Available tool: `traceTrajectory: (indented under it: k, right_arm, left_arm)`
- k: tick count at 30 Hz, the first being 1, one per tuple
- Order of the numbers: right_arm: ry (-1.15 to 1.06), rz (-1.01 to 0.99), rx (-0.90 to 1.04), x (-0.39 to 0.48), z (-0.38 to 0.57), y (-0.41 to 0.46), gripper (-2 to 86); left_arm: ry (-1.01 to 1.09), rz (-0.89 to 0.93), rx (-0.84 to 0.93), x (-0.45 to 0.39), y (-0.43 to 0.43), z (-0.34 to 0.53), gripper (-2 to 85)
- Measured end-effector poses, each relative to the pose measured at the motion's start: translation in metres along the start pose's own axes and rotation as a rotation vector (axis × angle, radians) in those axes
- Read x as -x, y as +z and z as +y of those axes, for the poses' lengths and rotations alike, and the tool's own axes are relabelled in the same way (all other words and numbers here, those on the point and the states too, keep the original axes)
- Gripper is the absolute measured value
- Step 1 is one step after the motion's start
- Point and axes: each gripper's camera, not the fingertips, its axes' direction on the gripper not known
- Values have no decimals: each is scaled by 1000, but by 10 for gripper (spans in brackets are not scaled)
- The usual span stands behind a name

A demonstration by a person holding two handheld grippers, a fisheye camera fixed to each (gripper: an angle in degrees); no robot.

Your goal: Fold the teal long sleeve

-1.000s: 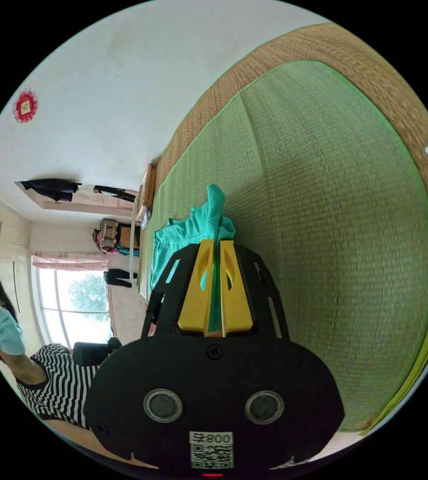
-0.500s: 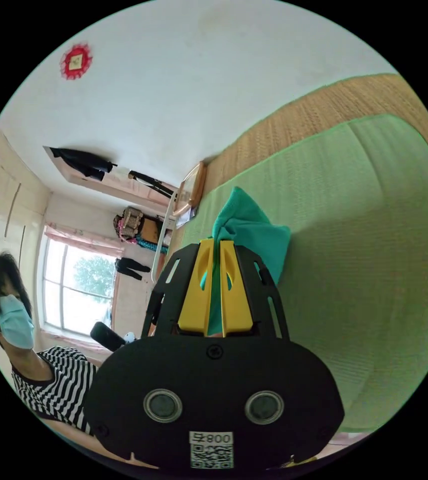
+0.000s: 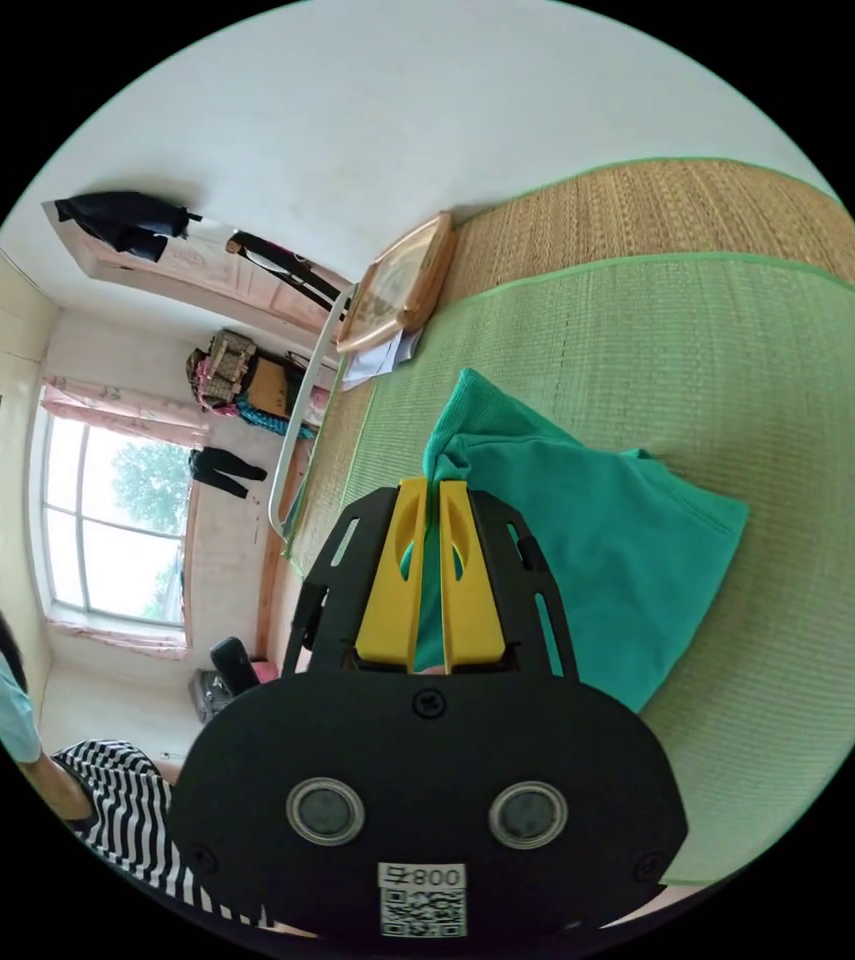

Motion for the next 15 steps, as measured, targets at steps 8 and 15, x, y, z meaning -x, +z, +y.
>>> traceTrajectory:
  k: [8, 15]
  right_arm:
    - [40, 88, 106, -61, -15, 148, 21]
    - [65, 146, 150, -115, -18, 226, 22]
  left_arm:
    - [-196, 46, -5, 47, -62, -16, 13]
    - [-308, 106, -12, 65, -105, -28, 15]
